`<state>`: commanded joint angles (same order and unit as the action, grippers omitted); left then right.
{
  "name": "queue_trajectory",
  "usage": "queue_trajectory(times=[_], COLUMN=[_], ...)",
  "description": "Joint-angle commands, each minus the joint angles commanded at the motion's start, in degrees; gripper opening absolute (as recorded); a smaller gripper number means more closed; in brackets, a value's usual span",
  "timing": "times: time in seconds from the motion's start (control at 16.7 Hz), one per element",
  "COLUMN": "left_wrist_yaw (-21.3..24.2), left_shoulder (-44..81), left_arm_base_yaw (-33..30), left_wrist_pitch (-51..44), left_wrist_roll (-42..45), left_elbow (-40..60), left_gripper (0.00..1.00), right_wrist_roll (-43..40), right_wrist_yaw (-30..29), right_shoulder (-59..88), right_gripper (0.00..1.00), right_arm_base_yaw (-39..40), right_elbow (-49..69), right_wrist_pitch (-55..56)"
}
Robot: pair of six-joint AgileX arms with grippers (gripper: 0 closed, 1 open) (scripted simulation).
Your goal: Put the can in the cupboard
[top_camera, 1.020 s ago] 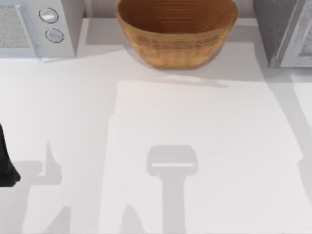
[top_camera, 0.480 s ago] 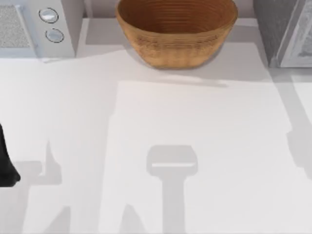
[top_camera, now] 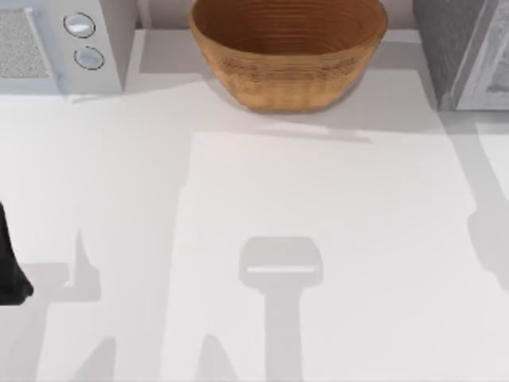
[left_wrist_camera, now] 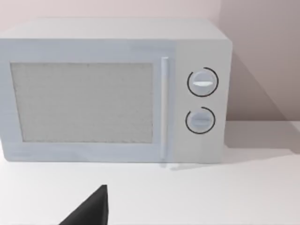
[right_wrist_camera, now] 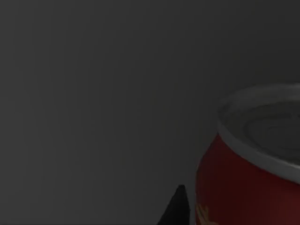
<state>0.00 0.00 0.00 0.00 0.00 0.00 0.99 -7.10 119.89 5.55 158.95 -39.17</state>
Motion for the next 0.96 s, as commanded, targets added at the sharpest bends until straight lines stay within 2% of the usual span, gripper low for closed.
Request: queue_trajectory(times=[0.6, 0.96], left_wrist_yaw=[0.0, 0.0], left_shoulder=[0.0, 0.0], left_arm_base_yaw=[0.0, 0.0], left_wrist_pitch=[0.0, 0.0], left_wrist_roll=[0.0, 0.0], left_elbow=[0.0, 0.0], left_gripper=[1.0, 1.0], right_wrist_roll=[0.0, 0.0], right_wrist_yaw=[0.0, 0.0], right_shoulder=[0.0, 0.0], right_gripper=[0.98, 1.0], right_arm_base_yaw=[0.0, 0.0], right_elbow=[0.0, 0.0], right_wrist_pitch=[0.0, 0.0])
